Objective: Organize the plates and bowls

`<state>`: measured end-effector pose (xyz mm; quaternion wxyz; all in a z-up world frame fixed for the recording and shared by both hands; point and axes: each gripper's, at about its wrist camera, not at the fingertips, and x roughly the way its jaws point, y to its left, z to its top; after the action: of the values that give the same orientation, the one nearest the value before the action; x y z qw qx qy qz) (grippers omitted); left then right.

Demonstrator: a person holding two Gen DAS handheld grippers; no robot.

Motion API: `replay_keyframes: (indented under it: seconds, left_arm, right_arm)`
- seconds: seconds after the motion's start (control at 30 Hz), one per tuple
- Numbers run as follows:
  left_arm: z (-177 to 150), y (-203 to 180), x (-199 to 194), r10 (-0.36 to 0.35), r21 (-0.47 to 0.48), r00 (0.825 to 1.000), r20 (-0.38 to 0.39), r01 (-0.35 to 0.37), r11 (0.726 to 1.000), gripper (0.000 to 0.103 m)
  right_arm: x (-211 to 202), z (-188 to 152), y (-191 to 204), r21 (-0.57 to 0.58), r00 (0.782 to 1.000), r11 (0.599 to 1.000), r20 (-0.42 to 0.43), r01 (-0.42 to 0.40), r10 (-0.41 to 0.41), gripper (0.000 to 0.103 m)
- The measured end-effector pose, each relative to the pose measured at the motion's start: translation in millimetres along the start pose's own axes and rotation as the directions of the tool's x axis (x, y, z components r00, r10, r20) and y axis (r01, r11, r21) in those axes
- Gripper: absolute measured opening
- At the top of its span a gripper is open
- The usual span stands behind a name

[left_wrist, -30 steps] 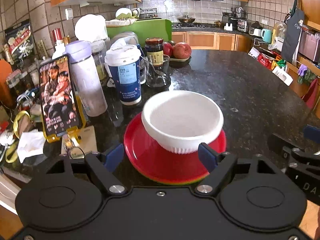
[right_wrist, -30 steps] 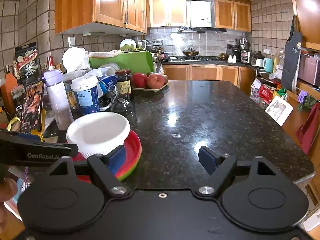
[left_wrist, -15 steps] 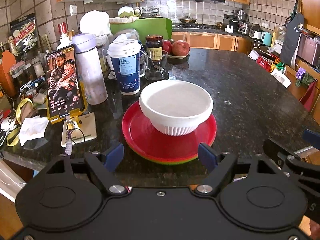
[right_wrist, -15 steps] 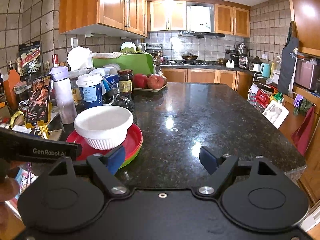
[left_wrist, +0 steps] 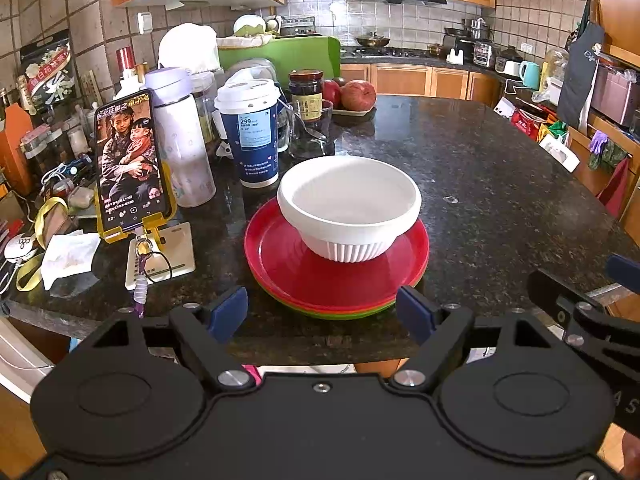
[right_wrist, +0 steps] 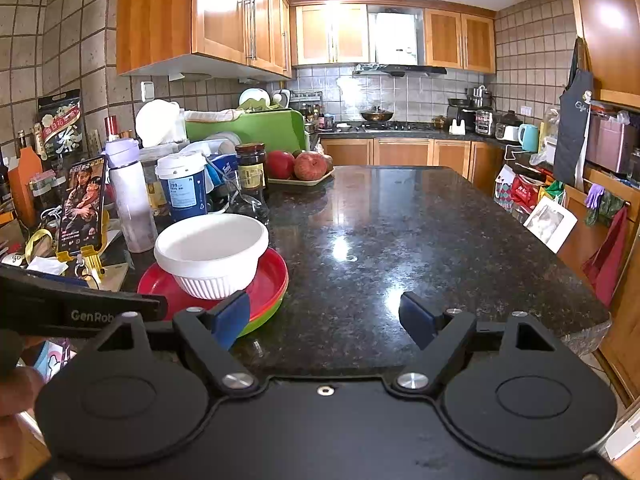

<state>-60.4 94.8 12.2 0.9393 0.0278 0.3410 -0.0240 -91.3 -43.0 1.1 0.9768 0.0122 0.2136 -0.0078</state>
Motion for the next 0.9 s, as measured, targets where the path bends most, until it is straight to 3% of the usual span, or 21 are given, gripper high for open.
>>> replay_keyframes:
  seconds: [0.9]
  left_arm:
    - [5.1,3.1,7.2,0.006,-0.007,1.0,-0.014,-0.006,1.0,0.082]
  right_arm:
    - [7.1,3.4,-3.0,-0.004,1.0,1.0,-0.02,-0.016,0.016,0.085]
